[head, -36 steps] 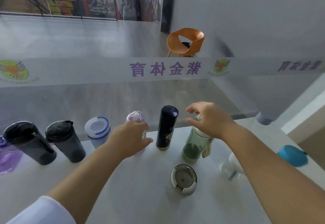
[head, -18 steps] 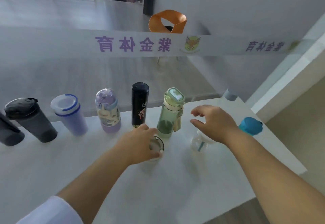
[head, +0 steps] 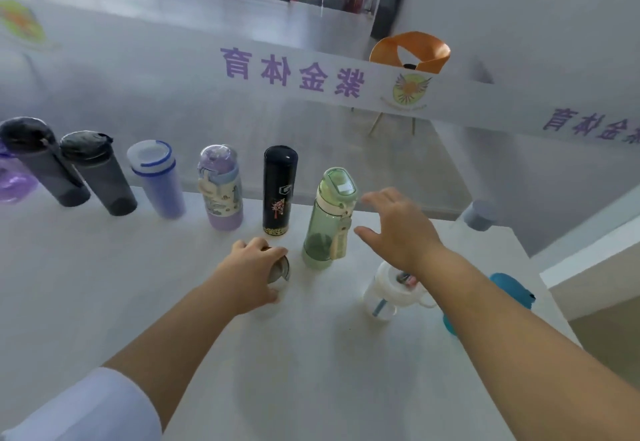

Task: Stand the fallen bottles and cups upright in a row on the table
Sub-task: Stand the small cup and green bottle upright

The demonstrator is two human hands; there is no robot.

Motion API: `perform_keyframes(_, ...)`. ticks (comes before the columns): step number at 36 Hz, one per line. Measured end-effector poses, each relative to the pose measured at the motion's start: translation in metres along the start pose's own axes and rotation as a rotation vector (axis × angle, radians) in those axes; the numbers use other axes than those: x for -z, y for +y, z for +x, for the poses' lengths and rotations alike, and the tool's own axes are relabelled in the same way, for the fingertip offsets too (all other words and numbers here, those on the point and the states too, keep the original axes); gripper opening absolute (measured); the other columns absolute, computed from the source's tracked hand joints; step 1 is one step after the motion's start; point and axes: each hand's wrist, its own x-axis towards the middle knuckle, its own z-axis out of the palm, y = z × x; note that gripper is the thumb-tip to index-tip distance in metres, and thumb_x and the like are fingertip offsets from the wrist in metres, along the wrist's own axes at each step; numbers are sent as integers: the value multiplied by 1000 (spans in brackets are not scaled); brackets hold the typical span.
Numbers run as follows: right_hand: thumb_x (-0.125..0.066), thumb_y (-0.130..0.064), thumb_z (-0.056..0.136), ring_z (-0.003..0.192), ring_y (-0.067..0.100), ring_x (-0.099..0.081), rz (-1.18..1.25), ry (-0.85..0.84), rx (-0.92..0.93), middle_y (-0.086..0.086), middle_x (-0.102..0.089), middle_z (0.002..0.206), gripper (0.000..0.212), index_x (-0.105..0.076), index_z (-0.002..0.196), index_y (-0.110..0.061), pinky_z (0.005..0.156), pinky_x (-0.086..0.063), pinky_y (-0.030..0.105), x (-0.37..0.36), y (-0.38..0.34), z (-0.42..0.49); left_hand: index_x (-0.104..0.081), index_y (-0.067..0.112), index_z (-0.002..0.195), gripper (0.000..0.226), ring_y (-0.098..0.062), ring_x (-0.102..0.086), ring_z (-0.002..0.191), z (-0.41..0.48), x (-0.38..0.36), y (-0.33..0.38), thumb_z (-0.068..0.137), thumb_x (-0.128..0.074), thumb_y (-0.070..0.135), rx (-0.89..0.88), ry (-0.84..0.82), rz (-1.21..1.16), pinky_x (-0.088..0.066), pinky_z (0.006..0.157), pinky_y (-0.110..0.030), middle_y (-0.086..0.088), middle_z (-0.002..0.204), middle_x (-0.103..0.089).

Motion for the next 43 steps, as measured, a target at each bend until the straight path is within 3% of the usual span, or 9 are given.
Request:
perform_keyframes(8,-64,-38,83,123,26,-41,76,-48,72,6,-40,138,69,-32,141,-19,100,-40,40,1,-5,44,-31,29,141,80,-26,-38,117,9,3,0,74,-71,41,63,13,-28,-43,100,-35,-1,136,-39)
perform_keyframes(14,-65,-39,83,125,32,-42,89,-126,93,8,-31,146,79,-21,146,-26,98,-45,44,-6,-7,69,-34,28,139,77,-24,-39,117,24,12,-6,73,-72,38,69,-4,-58,-45,99,-35,1,133,-41)
perform_keyframes(21,-67,-36,82,106,24,-55,167,-140,101,7,-49,131,74,-27,145,-29,84,-51,33,-12,6,80,-34,27,141,76,-26,-41,116,49,15,-4,75,-71,35,31,1,-35,-44,100,-34,0,136,-40)
perform_keyframes(26,-68,-33,81,97,17,-49,189,-135,71,8,-51,125,74,-30,144,-26,85,-50,32,-7,20,87,-33,26,141,72,-28,-41,116,69,20,2,77,-66,35,-3,20,-4,-43,100,-34,-2,138,-39)
perform_keyframes(33,-67,-33,81,108,20,-52,181,-130,20,5,-52,128,73,-30,144,-26,88,-48,32,-2,47,91,-31,23,142,70,-28,-37,123,98,23,20,80,-63,33,-23,29,3,-41,99,-35,-1,141,-39)
perform_keyframes(43,-64,-37,81,106,22,-52,71,-112,29,4,-53,123,71,-31,142,-27,87,-46,32,8,92,109,-34,18,141,69,-28,-43,121,144,28,48,81,-63,37,17,40,-88,-43,100,-38,-1,138,-41)
